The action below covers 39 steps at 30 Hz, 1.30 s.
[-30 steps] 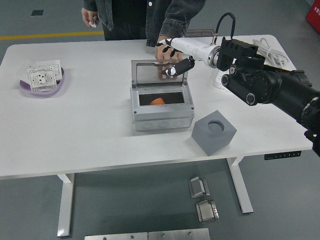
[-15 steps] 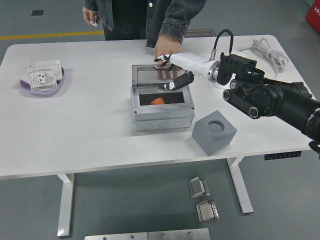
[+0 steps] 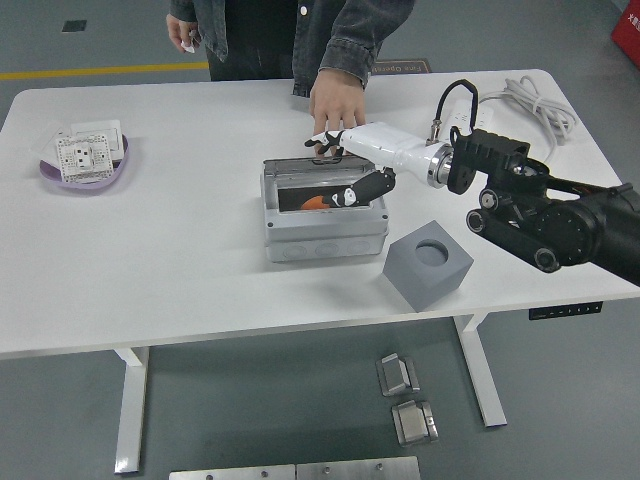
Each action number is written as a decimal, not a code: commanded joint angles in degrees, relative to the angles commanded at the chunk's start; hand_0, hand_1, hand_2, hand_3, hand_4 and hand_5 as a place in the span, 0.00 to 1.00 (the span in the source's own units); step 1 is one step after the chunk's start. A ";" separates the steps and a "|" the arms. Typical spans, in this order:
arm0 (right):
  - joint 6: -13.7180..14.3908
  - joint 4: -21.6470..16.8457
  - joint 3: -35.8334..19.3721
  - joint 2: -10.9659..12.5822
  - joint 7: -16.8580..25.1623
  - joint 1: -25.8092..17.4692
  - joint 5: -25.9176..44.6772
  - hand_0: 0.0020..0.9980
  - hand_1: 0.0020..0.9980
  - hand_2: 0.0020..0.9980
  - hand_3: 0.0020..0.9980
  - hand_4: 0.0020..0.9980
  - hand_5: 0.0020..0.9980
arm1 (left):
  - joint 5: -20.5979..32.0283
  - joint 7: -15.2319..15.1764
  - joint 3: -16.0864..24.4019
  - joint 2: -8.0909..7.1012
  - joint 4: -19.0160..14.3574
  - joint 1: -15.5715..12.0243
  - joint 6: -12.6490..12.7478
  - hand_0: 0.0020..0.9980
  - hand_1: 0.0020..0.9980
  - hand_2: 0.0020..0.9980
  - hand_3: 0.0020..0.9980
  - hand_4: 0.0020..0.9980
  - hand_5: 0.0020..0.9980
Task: Pick up the cylinder from the cube,place it in the box,flap close box
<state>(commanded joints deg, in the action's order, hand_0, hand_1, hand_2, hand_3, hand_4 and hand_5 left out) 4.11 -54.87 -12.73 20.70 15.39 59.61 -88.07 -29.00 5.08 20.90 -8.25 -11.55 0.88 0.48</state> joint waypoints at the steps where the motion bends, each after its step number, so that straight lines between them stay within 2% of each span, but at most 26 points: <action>1: -0.02 -1.04 -0.36 0.33 -0.25 -0.60 -0.54 0.79 0.70 0.80 0.92 0.84 0.48 | -0.04 0.01 0.06 0.08 0.02 -0.09 0.00 0.66 0.66 0.56 0.60 0.61 0.24; 6: -0.34 -5.88 -2.80 1.68 -1.40 -3.49 -3.25 0.78 0.70 0.80 0.93 0.84 0.50 | -1.36 0.39 1.36 0.46 0.18 -0.64 -0.10 0.66 0.66 0.57 0.60 0.61 0.24; 14: -0.76 -8.29 -9.52 3.47 -2.56 -7.29 -6.61 0.76 0.70 0.81 0.94 0.84 0.51 | -4.42 1.13 4.15 0.72 0.55 -1.35 -0.21 0.66 0.66 0.56 0.60 0.61 0.24; 23: -2.01 -15.71 -24.08 11.68 -4.31 -17.98 -10.03 0.76 0.69 0.80 0.94 0.84 0.51 | -8.49 2.18 7.78 1.23 1.12 -3.32 -0.19 0.66 0.66 0.56 0.60 0.61 0.24; 28: -2.74 -19.46 -33.33 14.53 -2.90 -25.26 -4.56 0.76 0.69 0.80 0.93 0.84 0.52 | -9.20 2.22 8.66 1.41 1.21 -4.09 0.09 0.66 0.66 0.56 0.60 0.61 0.24; 33: -1.50 -21.04 -42.10 16.30 1.10 -33.23 2.06 0.76 0.69 0.79 0.92 0.84 0.53 | -8.25 1.89 8.12 1.60 1.23 -4.41 0.38 0.66 0.66 0.56 0.60 0.61 0.24; 36: -0.76 -21.09 -46.78 16.24 3.92 -37.93 6.74 0.76 0.69 0.79 0.92 0.84 0.53 | -8.14 1.85 8.14 1.67 1.23 -4.57 0.44 0.66 0.66 0.56 0.60 0.61 0.24; 39: -0.30 -20.56 -51.70 14.81 7.86 -43.27 13.37 0.76 0.69 0.79 0.90 0.84 0.53 | -8.24 1.84 8.30 1.69 1.23 -4.77 0.43 0.66 0.66 0.56 0.60 0.61 0.24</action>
<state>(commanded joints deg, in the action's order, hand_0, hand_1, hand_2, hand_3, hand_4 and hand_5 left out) 3.81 -75.43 -64.43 35.51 23.24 16.34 -74.70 -37.24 6.92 29.21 -6.56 -10.31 -3.89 0.91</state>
